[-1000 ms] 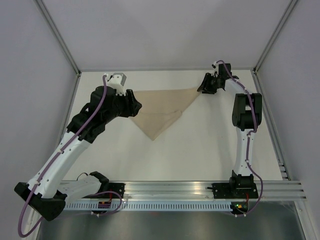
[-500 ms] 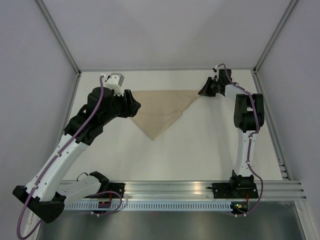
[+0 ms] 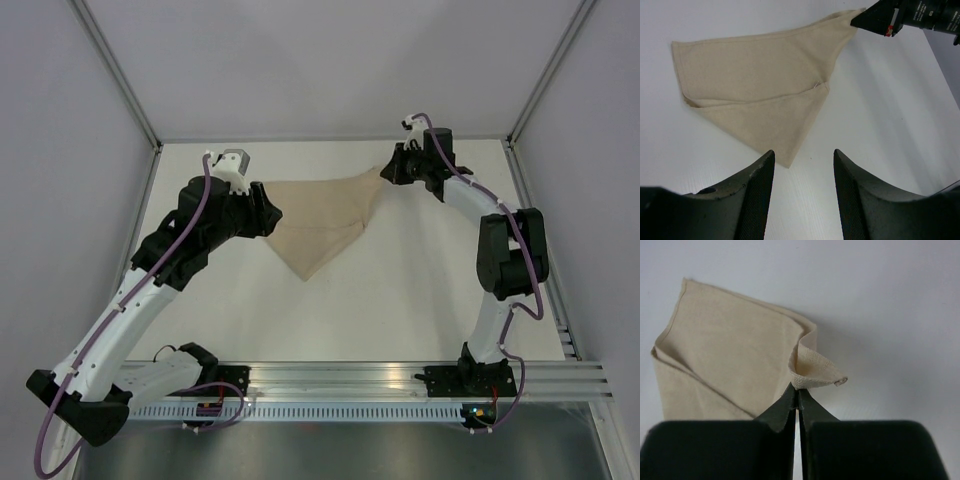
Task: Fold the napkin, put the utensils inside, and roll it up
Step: Fold the napkin
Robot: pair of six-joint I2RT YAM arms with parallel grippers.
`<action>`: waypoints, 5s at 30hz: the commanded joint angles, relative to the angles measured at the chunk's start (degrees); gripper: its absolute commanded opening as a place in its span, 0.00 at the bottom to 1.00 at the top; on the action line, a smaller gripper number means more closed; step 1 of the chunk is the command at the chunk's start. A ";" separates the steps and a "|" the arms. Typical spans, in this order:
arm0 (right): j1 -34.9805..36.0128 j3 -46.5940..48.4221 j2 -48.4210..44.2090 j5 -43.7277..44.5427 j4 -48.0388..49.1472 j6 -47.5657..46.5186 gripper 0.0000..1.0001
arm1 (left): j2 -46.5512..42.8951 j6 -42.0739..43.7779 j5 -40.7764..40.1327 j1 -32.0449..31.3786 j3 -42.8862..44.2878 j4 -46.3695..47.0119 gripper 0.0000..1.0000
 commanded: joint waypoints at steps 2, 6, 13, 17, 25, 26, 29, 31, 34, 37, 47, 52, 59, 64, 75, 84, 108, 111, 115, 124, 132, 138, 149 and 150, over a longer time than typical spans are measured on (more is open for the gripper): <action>5.76 -5.42 -7.29 2.51 3.95 -10.95 0.05 | -1.04 -6.71 -0.69 -0.02 0.16 0.50 0.56; 11.81 -8.33 -10.64 4.01 3.16 -15.81 0.05 | -1.30 -6.98 -0.86 -0.11 0.07 0.51 0.56; 20.96 -12.38 -13.54 6.47 -0.79 -22.49 0.05 | -1.48 -7.68 -1.04 -0.02 0.16 0.59 0.56; 25.36 -13.00 -13.11 7.79 -2.72 -24.95 0.05 | -1.66 -7.59 -0.86 -0.11 0.25 0.51 0.56; 34.41 -12.82 -11.70 13.15 -5.71 -30.93 0.04 | -2.27 -7.51 -0.86 -0.11 -0.11 0.50 0.56; 35.12 -12.73 -11.26 14.20 -5.89 -31.63 0.04 | -2.10 -7.68 -0.86 -0.11 -0.11 0.50 0.56; 36.88 -12.47 -9.95 14.82 -6.68 -32.68 0.04 | -2.18 -7.68 -0.86 -0.11 -0.02 0.42 0.56; 37.84 -12.47 -9.42 15.08 -7.12 -33.04 0.04 | -2.18 -7.59 -0.95 -0.11 -0.02 0.33 0.56; 38.90 -12.73 -8.89 15.43 -7.03 -33.65 0.04 | -2.18 -7.59 -0.95 -0.11 -0.10 0.33 0.56; 39.78 -12.91 -8.01 15.87 -6.68 -33.92 0.04 | -2.18 -7.59 -1.04 -0.11 -0.02 0.24 0.56; 41.27 -12.12 -4.76 16.14 -6.77 -33.30 0.04 | -2.36 -7.59 -1.04 -0.11 -0.28 0.15 0.56; 41.36 -11.24 -3.18 15.09 -7.56 -32.69 0.06 | -2.54 -7.59 -0.95 -0.11 -0.37 0.15 0.56; 41.45 -10.27 -2.56 13.33 -8.61 -32.07 0.25 | -2.62 -7.51 -1.04 -0.11 -0.54 0.07 0.58; 41.54 -8.43 -2.56 12.36 -9.58 -31.46 0.43 | -2.71 -7.51 -1.13 -0.11 -0.46 0.07 0.60; 40.66 -2.98 -2.03 10.87 -13.10 -28.91 0.56 | -4.12 -8.38 -1.13 -0.11 0.07 0.59 0.64; 33.11 3.69 0.33 9.29 -18.36 -25.40 0.62 | -3.33 -13.73 -4.28 -0.11 -3.26 4.01 0.66; 15.70 21.90 18.53 17.89 -26.19 -24.51 0.58 | 27.24 -35.72 -16.68 12.45 -12.85 11.14 0.02; 15.70 21.63 18.80 18.07 -26.37 -24.95 0.57 | 29.89 -35.89 -16.16 13.68 -12.41 11.23 0.02; 15.70 20.49 18.19 18.16 -26.55 -25.74 0.57 | 35.69 -35.46 -16.07 14.56 -10.66 11.14 0.02; 15.70 13.90 14.85 18.95 -24.44 -27.59 0.56 | 43.34 -36.07 -16.42 15.53 -6.70 11.14 0.02; 15.96 7.84 10.37 16.23 -24.44 -28.21 0.54 | 48.61 -32.92 -15.54 15.71 -0.64 10.96 0.02; 17.10 2.04 5.89 14.56 -24.00 -28.91 0.53 | 52.56 -28.17 -12.20 15.62 5.34 10.88 0.02; 20.53 -8.50 -2.82 12.01 -23.12 -30.23 0.52 | 62.49 -19.21 -4.12 14.83 17.89 8.77 0.02; 20.79 -9.12 -3.43 11.83 -23.12 -30.31 0.52 | 63.20 -19.20 -4.11 14.74 18.70 8.77 0.02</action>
